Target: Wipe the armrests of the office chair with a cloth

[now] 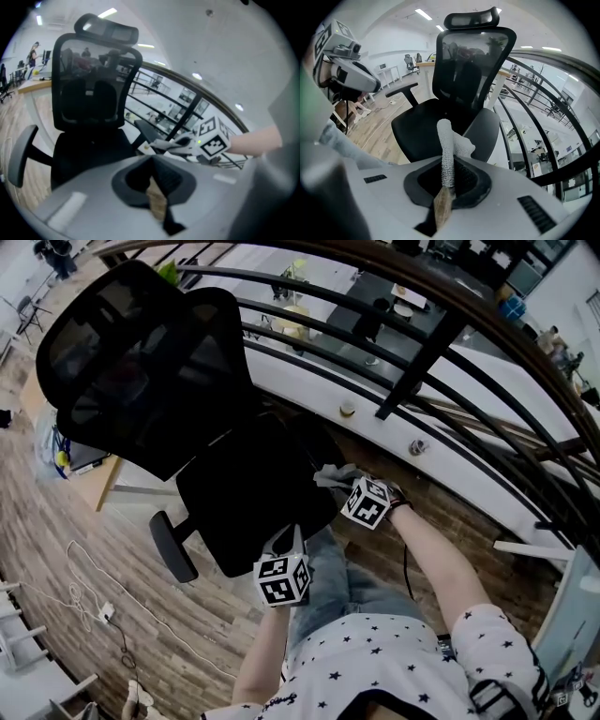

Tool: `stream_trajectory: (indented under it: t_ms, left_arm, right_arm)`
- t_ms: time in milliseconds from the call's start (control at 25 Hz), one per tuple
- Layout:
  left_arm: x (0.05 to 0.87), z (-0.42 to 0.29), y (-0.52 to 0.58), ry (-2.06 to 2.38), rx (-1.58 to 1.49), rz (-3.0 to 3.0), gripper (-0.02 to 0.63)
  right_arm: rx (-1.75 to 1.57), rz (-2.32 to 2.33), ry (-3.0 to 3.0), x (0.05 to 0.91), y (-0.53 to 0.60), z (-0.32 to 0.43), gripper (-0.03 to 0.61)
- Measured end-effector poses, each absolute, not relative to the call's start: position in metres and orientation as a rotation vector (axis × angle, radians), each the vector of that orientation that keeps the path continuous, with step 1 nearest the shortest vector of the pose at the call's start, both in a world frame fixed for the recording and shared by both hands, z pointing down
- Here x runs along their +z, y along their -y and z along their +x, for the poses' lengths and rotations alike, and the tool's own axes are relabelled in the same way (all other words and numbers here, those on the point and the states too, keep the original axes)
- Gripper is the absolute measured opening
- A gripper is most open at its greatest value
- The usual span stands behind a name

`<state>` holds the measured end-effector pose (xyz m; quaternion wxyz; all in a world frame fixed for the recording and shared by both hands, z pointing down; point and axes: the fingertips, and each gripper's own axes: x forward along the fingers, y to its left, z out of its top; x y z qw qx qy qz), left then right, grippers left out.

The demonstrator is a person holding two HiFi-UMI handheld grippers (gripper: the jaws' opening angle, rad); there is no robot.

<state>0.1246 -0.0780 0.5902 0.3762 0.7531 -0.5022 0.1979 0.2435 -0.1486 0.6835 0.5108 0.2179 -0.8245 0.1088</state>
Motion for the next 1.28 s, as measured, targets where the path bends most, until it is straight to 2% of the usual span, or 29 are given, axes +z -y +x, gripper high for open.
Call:
stream_trajectory:
  t_ms: [360,1280]
  left_arm:
    - [0.571,0.126,0.076,1.296,0.495,1.973,0.008]
    - [0.517,0.136,0.06,1.363,0.41,2.056,0.008]
  right_arm:
    - [0.177,0.574,2.065,0.637,0.129,0.228,0.026]
    - [0.199,0.885,2.285,0.514,0.08,0.227,0.026]
